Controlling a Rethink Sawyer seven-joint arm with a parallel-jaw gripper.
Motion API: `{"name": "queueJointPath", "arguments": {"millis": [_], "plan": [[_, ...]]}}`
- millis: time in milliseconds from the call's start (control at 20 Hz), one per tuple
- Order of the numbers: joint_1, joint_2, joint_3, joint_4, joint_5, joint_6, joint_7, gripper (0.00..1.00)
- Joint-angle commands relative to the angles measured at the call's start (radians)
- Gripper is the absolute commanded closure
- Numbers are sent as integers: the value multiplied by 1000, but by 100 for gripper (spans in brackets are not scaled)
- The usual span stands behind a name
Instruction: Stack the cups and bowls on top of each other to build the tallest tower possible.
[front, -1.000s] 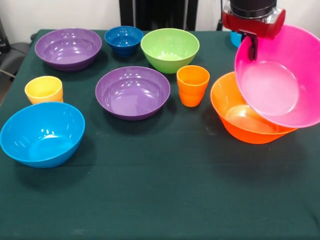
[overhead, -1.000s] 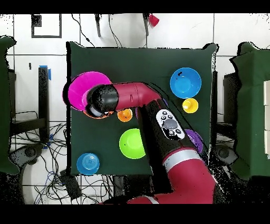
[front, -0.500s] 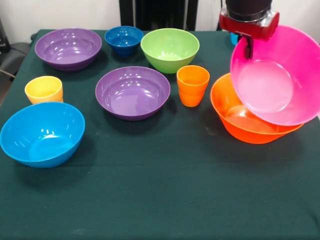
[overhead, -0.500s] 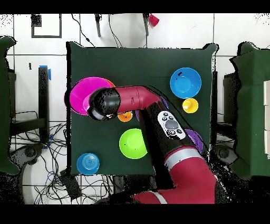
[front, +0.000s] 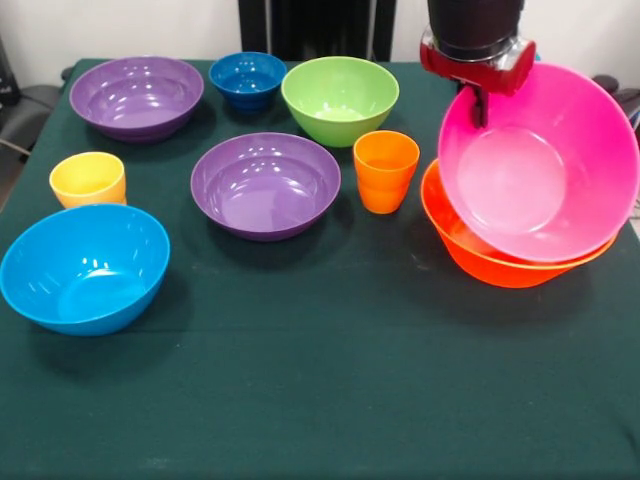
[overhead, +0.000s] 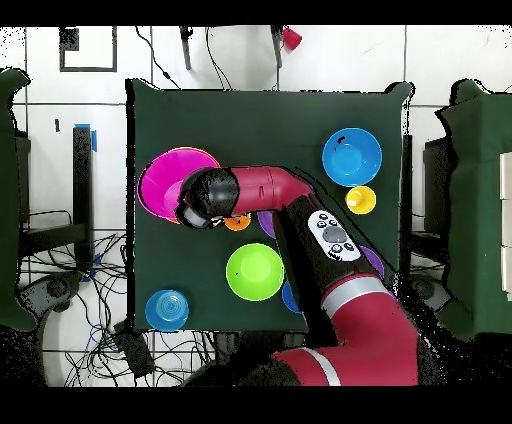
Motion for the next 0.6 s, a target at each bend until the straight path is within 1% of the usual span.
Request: {"name": "queueJointPath", "arguments": {"millis": [50,200,350,550,600], "plan": [[-1,59,36,-76,-67,-63,-145,100],[-2,92,30,-113,-88,-65,-159,100],[2,97,26,-126,-97,-57,-153,100],[29,100,3,-160,-128,-49,-131,100],[32,115,0,-187,-133,-34,-134,100]]}}
